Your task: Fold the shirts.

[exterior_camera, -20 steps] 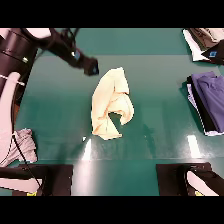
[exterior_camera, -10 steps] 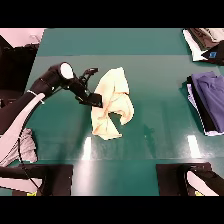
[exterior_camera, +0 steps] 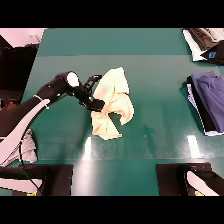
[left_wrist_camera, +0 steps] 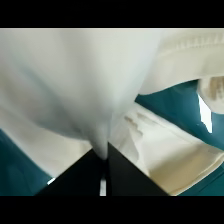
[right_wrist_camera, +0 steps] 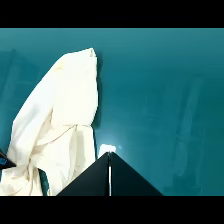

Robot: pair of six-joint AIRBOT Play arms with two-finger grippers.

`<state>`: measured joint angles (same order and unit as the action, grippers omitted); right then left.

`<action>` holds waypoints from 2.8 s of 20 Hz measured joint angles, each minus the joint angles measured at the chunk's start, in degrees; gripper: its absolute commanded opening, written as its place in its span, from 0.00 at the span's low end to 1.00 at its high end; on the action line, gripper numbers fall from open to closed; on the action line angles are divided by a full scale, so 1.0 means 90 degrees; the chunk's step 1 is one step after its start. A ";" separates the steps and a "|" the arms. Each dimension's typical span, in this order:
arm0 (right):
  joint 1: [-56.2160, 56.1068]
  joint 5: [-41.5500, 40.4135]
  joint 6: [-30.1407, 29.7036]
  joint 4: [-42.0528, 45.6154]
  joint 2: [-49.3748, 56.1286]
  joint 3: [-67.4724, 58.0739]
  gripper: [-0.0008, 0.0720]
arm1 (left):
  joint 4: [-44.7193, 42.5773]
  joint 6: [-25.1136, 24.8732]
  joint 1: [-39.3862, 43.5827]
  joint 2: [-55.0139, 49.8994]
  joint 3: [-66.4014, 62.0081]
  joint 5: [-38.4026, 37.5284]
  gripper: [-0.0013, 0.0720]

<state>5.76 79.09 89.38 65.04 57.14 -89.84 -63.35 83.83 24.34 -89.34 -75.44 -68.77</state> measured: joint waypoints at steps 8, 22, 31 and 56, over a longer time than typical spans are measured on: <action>-0.0758 -0.0112 -0.0321 -0.0935 0.1586 0.0763 0.71 | -0.1005 -0.0175 -0.1030 0.1370 -0.1549 -0.0920 0.05; -0.2057 -0.2868 -0.1333 -0.3470 0.5484 0.0763 0.44 | -0.1542 -0.0177 -0.1316 0.2011 -0.1826 -0.1222 0.05; -0.1831 -0.2788 -0.1659 -0.3337 0.5178 -0.0175 0.03 | -0.2132 -0.0148 -0.1316 0.2142 -0.2113 -0.1299 0.05; 0.1838 -0.2038 -0.1729 -0.1547 -0.0678 -0.3371 0.03 | -0.1049 -0.0138 -0.1316 0.4624 -0.4175 -0.0308 0.05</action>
<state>22.31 60.75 73.82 51.11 51.05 -120.18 -72.79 82.59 12.49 -47.72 -113.01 -71.55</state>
